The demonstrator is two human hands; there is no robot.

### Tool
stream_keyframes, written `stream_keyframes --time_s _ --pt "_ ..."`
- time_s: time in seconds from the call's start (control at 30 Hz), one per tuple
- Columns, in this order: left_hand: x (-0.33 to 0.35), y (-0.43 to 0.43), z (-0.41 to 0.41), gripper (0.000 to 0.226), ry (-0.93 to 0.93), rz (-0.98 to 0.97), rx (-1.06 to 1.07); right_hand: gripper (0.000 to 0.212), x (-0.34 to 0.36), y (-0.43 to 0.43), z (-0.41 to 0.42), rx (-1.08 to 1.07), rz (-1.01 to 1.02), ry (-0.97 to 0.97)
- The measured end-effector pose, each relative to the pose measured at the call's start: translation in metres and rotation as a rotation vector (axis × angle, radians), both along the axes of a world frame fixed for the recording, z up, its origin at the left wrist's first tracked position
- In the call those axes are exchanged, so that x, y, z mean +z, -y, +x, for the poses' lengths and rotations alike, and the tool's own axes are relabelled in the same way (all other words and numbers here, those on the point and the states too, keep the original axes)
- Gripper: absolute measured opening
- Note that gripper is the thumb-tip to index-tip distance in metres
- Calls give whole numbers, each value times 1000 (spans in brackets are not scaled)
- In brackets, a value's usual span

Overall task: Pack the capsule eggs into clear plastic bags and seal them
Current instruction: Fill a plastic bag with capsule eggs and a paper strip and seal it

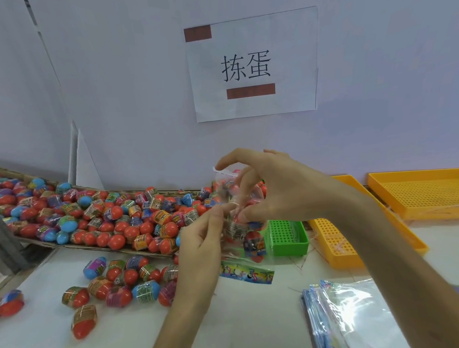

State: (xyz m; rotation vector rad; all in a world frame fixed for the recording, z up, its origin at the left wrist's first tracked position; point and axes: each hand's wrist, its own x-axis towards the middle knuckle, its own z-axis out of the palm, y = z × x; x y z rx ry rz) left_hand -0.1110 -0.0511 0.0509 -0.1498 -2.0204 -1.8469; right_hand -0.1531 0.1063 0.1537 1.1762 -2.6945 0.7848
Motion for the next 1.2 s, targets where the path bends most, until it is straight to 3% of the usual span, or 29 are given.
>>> stream_keyframes --time_s 0.3,0.37,0.7,0.8,0.9,1.03,1.1,1.2 --pt "4 1 4 29 11 76 -187 54 -3 9 1 -18 0 -99" --pt "4 3 4 39 20 88 -213 52 0 6 0 -48 -29 -135" --pt "0 5 0 40 50 155 -116 38 5 -9 -3 -101 -62 -131" --pt "0 6 0 46 54 216 -76 31 3 -10 -7 -124 -335 -167" --pt "-2 10 -4 35 64 317 19 25 -8 -16 -24 -283 -536 -162" --pt "-4 18 -7 24 88 393 115 20 -46 -21 -54 -462 -218 97" --pt "-4 21 -8 24 92 414 130 23 -67 -17 -64 -439 -46 179" --pt "-5 22 -8 25 91 431 134 32 -94 2 -73 -357 56 224"
